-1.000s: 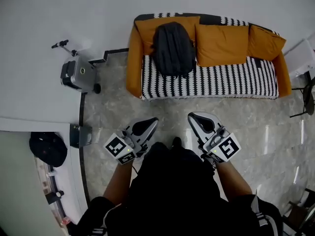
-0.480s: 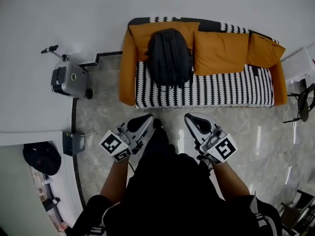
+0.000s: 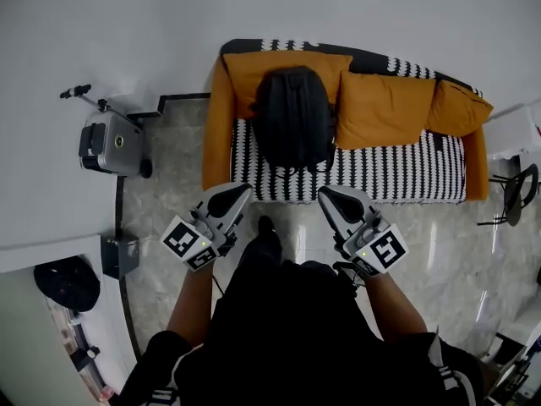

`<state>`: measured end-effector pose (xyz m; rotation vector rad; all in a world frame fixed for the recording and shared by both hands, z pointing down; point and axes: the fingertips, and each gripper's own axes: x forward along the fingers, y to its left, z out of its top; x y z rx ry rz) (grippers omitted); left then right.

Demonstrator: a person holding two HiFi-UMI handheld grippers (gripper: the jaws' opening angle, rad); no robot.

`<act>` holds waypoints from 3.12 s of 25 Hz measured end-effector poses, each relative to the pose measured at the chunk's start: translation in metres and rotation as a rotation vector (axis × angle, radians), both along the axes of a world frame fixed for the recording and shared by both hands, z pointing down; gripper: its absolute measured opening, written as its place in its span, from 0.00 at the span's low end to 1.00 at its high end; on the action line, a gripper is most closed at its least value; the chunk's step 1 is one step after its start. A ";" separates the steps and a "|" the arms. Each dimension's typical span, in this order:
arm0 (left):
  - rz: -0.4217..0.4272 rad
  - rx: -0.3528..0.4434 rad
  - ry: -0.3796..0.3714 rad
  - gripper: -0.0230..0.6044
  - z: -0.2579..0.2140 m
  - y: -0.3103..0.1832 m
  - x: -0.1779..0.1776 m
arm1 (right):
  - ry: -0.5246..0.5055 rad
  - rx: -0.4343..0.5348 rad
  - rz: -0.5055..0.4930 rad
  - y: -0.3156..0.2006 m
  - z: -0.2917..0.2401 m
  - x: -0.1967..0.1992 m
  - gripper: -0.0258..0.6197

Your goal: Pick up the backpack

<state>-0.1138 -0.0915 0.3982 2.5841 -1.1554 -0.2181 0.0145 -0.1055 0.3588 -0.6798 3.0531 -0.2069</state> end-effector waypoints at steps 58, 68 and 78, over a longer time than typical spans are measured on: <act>-0.077 -0.210 -0.176 0.08 0.183 -0.322 -0.038 | 0.375 0.085 -0.318 -0.404 0.222 0.001 0.08; -0.072 -0.253 -0.191 0.10 0.229 -0.346 -0.047 | 0.403 0.028 -0.329 -0.441 0.262 -0.011 0.09; -0.074 -0.270 -0.215 0.23 0.258 -0.373 -0.055 | 0.363 -0.066 -0.335 -0.444 0.289 -0.021 0.18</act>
